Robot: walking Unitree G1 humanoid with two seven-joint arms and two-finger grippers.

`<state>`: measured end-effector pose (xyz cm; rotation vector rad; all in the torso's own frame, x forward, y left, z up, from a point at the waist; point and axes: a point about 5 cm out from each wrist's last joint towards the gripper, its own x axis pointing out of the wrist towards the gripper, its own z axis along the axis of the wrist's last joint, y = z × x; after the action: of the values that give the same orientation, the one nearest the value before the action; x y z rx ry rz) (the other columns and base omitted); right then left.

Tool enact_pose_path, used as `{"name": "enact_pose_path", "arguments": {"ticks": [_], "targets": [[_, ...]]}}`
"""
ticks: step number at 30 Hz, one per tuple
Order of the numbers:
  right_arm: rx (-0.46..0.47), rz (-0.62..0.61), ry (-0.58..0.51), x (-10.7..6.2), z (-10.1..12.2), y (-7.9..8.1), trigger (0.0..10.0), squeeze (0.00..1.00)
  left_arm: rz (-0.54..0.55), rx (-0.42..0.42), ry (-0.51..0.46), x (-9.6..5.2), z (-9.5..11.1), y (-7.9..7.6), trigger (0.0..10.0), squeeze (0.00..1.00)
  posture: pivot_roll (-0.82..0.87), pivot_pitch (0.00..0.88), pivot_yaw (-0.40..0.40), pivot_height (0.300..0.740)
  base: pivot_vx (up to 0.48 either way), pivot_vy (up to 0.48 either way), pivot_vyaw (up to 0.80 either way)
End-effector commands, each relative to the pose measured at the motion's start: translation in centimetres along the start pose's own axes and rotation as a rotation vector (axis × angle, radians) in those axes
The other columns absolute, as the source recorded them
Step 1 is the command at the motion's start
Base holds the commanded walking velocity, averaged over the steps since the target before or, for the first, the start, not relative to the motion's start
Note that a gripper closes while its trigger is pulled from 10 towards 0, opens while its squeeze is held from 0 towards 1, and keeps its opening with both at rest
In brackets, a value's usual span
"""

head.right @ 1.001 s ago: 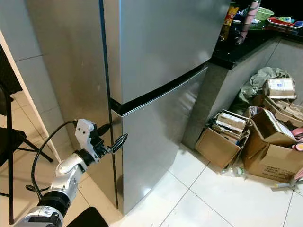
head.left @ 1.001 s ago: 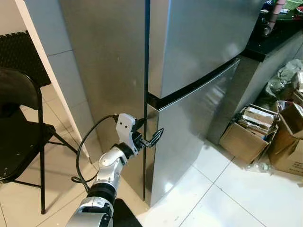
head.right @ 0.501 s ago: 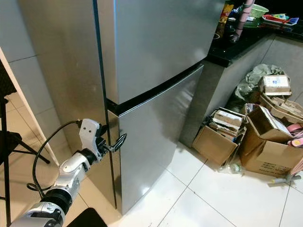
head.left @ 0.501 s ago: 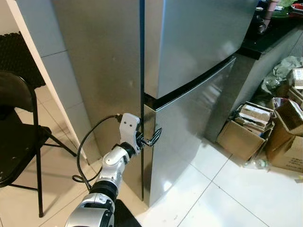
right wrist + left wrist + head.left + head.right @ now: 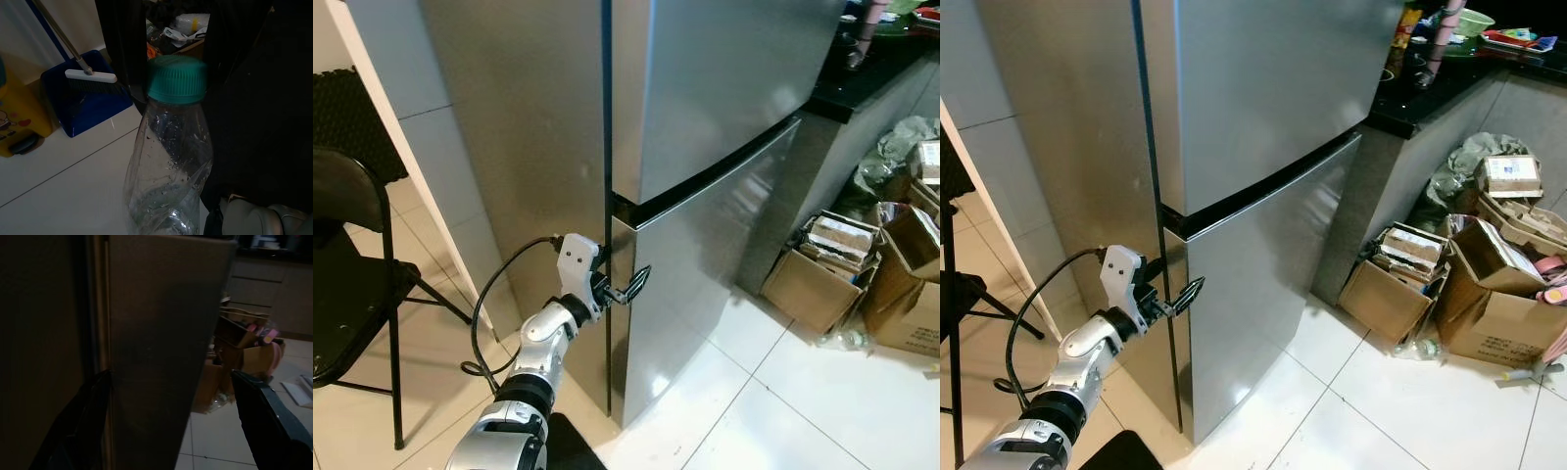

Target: Restocking fridge

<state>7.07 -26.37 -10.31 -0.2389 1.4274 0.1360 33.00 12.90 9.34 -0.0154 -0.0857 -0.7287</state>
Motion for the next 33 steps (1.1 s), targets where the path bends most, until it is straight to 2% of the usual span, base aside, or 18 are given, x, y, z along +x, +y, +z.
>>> {"name": "enact_pose_path", "arguments": {"ticks": [1, 6, 16, 22, 33], "targets": [[0.023, -0.006, -0.012, 0.0, 0.0, 0.0, 10.0, 0.0, -0.107, -0.01, 0.019, 0.5, -0.6, -1.7, 10.0, 0.0, 0.0, 0.0, -0.07, 0.74, 0.0, 0.0, 0.0], [0.025, -0.004, -0.011, 0.0, -0.1, 0.0, 10.0, 0.0, -0.141, -0.026, 0.012, 0.8, -0.8, -2.5, 10.0, 0.0, -0.01, 0.0, -0.068, 0.74, 0.0, 0.0, 0.0], [0.03, -0.001, -0.01, 0.0, -0.2, 0.1, 10.0, 0.0, -0.162, -0.046, 0.0, 1.1, -0.8, -3.1, 10.0, 0.0, -0.01, 0.0, -0.068, 0.74, 0.0, 0.0, 0.0], [0.032, 0.0, -0.011, 0.0, -0.2, 0.1, 10.0, 0.0, -0.239, -0.094, -0.037, 1.8, -0.8, -5.2, 10.0, 0.0, -0.01, 0.0, -0.066, 0.74, 0.0, 0.0, 0.0], [0.036, 0.002, -0.013, 0.0, -0.1, 0.2, 10.0, 0.0, -0.315, -0.125, -0.063, 2.4, -0.6, -7.1, 10.0, 0.0, -0.01, 0.0, -0.063, 0.74, 0.0, 0.0, 0.0]]}}
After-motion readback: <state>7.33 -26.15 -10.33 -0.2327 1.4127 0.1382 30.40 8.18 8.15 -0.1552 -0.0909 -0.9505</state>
